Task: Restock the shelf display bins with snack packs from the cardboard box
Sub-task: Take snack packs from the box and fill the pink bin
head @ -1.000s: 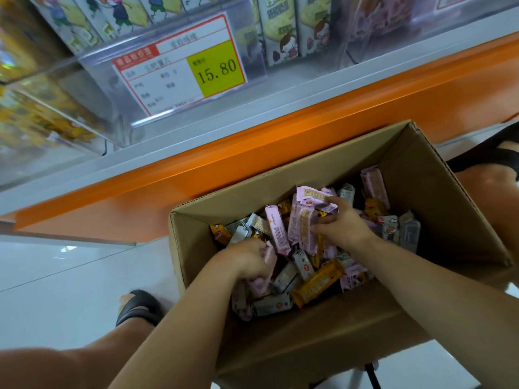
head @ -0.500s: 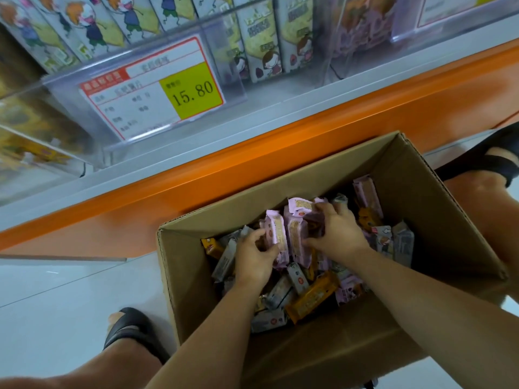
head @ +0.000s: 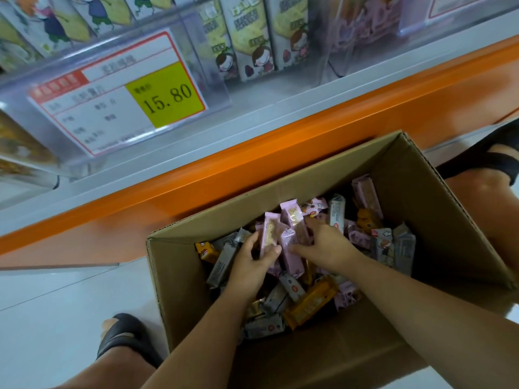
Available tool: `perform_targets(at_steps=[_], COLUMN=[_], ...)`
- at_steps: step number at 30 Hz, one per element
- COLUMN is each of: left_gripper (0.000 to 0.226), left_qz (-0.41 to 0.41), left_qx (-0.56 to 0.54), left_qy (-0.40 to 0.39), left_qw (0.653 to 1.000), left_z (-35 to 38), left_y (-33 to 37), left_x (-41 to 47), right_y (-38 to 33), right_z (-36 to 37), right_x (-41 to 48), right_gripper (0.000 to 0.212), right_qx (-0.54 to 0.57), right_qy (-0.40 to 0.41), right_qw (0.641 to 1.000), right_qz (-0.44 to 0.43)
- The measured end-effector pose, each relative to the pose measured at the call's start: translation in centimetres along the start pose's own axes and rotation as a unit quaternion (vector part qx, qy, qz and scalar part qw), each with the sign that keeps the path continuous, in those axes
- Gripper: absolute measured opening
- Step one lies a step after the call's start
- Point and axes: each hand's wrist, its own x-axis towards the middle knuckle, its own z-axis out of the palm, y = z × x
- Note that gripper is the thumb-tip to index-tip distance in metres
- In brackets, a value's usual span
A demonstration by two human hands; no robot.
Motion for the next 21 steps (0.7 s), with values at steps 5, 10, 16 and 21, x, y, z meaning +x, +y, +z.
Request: perform_targets(at_steps=[5,10,16,21], left_gripper=[0.053,0.046,0.038,0.036], left_qz=[0.028,0.036,0.052,0.075], left_qx=[-0.018,-0.021,0.004,0.022], left_qy=[-0.028,-0.052,-0.082,-0.054], left_qw=[0.999,0.998,0.995,0.995], left_z=[-0.7,-1.1,-1.5,-2.1], left_y=[-0.5,-0.6,-0.6,-0.6], left_x=[0.0,-0.2,-0.6,-1.7], right_y=[-0.3,-0.6,-0.2,-1.3], right_z=[0.1,0.7,0.7,0.7], right_x=[0.0,0.3,0.2,-0.9], right_gripper=[0.053,0.05,0.046,0.047], right_qx=[0.118,0.181,0.239,0.242], right_qy=[-0.088,-0.109,-0.101,-0.093], right_qw=[0.989,0.978,0.966,0.965], right_qz=[-0.001,0.001,-0.002,-0.043])
